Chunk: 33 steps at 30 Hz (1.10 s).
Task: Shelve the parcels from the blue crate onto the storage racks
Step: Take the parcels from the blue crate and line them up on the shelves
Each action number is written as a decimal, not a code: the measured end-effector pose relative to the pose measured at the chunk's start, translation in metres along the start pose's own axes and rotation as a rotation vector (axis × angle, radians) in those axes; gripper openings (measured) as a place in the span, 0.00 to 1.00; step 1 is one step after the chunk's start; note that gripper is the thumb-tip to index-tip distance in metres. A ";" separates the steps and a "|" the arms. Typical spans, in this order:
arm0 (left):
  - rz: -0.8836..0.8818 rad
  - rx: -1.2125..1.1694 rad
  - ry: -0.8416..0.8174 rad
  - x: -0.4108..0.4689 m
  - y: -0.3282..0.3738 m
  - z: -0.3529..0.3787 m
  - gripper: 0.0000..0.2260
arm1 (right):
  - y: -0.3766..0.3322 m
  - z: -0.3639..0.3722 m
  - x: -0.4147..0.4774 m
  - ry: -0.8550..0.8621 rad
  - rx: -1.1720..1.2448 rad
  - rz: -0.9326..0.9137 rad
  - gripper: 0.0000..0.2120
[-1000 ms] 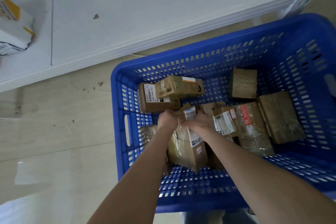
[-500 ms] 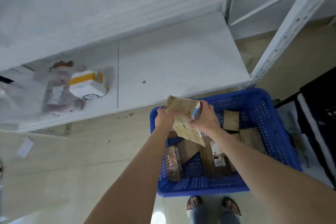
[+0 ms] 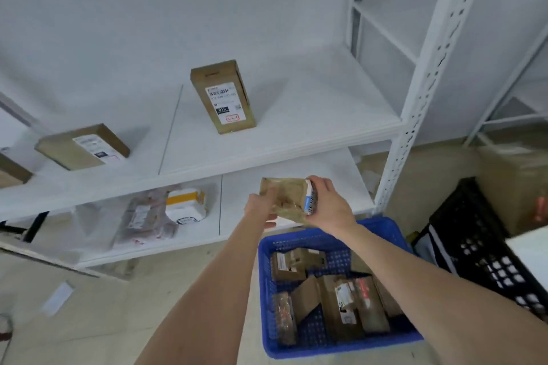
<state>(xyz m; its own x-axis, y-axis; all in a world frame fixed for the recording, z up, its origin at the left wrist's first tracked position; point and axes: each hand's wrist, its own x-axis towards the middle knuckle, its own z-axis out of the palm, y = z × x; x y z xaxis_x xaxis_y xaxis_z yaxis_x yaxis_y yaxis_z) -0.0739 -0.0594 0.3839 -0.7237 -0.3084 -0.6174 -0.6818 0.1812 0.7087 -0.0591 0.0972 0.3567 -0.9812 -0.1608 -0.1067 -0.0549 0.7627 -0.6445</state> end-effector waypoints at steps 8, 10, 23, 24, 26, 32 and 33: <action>0.025 -0.048 -0.135 -0.048 0.033 -0.042 0.29 | -0.057 -0.033 -0.034 0.157 -0.260 -0.157 0.37; 0.017 -0.041 -0.147 -0.053 0.036 -0.051 0.30 | -0.067 -0.029 -0.039 0.177 -0.253 -0.162 0.39; 0.020 -0.367 -0.140 -0.046 0.007 -0.085 0.23 | -0.063 -0.023 -0.062 0.100 -0.320 -0.146 0.29; 0.033 -0.373 -0.135 -0.046 0.004 -0.088 0.22 | -0.063 -0.025 -0.060 0.117 -0.140 0.028 0.27; 0.052 -0.393 -0.140 -0.048 0.001 -0.094 0.21 | -0.067 -0.027 -0.054 0.102 0.369 0.375 0.32; 0.070 -0.429 -0.186 -0.058 -0.002 -0.115 0.24 | -0.085 -0.024 -0.043 0.014 1.100 0.612 0.52; 0.076 -0.411 -0.181 -0.060 -0.001 -0.120 0.23 | -0.084 -0.024 -0.040 0.045 1.118 0.614 0.53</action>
<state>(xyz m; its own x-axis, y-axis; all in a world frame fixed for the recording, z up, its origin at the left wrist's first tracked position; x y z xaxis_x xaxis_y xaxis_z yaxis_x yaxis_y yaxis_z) -0.0171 -0.1531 0.4613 -0.8021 -0.1340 -0.5820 -0.5533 -0.2000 0.8086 -0.0201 0.0544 0.4329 -0.7968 0.0674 -0.6004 0.5711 -0.2405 -0.7849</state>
